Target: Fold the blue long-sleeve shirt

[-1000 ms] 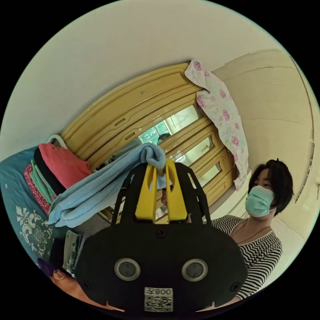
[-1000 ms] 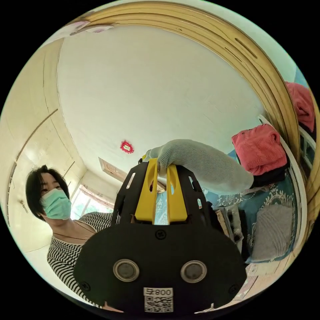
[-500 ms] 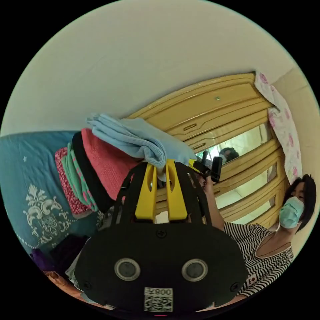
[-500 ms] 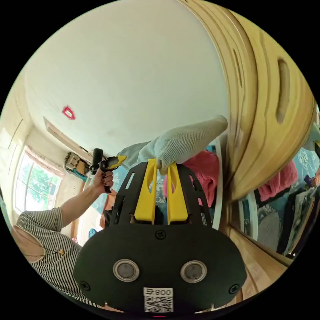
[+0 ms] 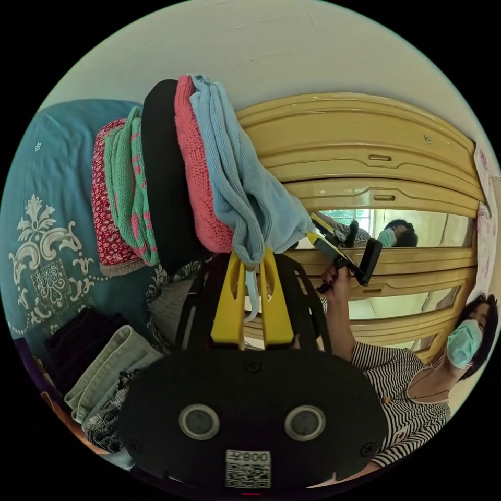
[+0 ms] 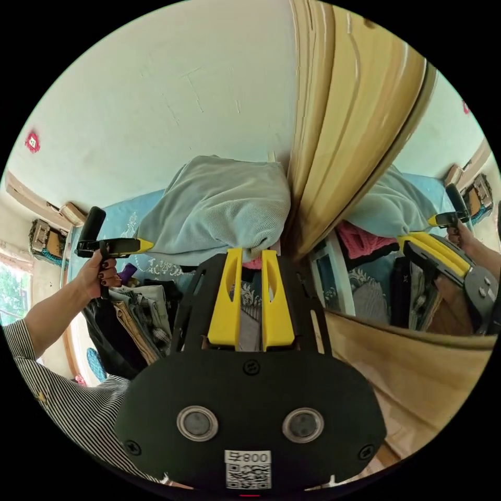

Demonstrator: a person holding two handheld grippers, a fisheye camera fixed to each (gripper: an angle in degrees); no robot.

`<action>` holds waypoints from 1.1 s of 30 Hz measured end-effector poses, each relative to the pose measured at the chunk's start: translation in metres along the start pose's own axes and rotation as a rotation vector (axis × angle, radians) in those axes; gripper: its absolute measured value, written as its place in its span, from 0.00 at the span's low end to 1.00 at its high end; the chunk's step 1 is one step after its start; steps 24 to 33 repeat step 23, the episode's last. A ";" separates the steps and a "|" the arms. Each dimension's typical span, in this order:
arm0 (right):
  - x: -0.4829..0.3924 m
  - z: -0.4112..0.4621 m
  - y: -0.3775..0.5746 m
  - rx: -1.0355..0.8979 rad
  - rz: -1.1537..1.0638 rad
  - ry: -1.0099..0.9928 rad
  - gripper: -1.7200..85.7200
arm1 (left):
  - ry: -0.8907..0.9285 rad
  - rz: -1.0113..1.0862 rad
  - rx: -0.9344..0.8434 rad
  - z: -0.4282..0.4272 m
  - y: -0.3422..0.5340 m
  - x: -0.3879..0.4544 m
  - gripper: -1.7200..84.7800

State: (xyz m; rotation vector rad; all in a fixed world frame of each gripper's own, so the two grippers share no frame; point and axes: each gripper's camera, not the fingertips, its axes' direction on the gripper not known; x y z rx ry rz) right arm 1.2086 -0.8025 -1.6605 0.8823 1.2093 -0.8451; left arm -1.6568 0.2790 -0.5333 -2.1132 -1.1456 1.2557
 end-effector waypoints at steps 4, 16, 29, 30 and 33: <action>-0.058 -0.025 0.015 0.102 -0.031 0.092 0.04 | -0.027 0.018 0.008 0.004 0.004 0.001 0.07; -0.157 0.099 -0.083 -0.085 -0.094 0.062 0.02 | -0.421 0.338 0.013 0.050 -0.019 0.052 0.02; -0.197 0.151 -0.103 -0.109 -0.099 0.166 0.02 | -0.496 0.233 -0.171 0.120 -0.027 -0.012 0.02; -0.197 0.151 -0.103 -0.109 -0.099 0.166 0.02 | -0.496 0.233 -0.171 0.120 -0.027 -0.012 0.02; -0.197 0.151 -0.103 -0.109 -0.099 0.166 0.02 | -0.496 0.233 -0.171 0.120 -0.027 -0.012 0.02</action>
